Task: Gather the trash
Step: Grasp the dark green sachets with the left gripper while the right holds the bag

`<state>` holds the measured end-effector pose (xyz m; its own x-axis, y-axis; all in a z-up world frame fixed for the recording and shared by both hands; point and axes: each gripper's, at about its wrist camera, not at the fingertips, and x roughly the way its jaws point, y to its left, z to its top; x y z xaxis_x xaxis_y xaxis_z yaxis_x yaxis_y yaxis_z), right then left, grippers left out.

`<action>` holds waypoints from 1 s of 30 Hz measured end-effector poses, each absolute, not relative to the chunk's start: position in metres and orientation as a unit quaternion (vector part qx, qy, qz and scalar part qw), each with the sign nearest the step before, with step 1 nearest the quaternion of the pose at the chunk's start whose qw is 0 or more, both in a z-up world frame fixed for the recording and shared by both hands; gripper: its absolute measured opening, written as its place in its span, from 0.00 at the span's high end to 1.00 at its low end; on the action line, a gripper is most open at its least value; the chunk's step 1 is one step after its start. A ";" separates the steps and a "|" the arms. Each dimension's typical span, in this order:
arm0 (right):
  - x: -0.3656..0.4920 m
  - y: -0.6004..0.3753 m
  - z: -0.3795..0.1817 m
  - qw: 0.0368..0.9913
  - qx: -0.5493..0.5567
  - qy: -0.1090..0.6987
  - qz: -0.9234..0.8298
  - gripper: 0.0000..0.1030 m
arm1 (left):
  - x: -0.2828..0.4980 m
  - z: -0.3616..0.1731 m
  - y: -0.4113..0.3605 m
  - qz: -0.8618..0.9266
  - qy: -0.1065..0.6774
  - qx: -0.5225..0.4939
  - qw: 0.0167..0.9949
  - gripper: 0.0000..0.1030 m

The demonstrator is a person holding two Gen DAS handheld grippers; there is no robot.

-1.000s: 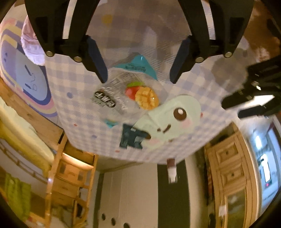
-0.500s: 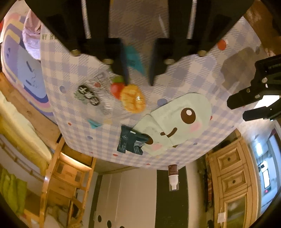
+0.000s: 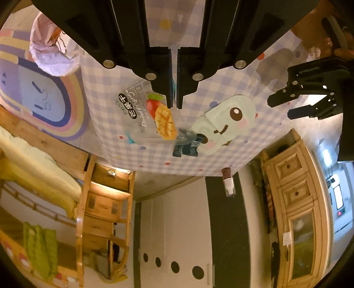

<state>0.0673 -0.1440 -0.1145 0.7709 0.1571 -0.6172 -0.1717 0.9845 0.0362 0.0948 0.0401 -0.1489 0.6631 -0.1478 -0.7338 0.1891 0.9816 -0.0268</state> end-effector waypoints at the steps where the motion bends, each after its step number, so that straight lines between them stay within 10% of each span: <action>1: 0.065 -0.146 -0.113 0.941 -0.006 0.325 0.091 0.99 | 0.094 -0.148 0.039 -0.093 0.399 0.028 0.912 0.34; 30: 0.082 -0.210 -0.088 0.973 0.026 0.227 0.038 1.00 | 0.218 -0.151 -0.090 -0.112 0.397 0.089 0.906 0.44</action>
<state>0.0818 -0.2104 -0.0882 0.8943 0.0851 -0.4393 -0.0615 0.9958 0.0677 0.2182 -0.0899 -0.1508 0.6589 -0.1323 -0.7405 0.2742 0.9589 0.0726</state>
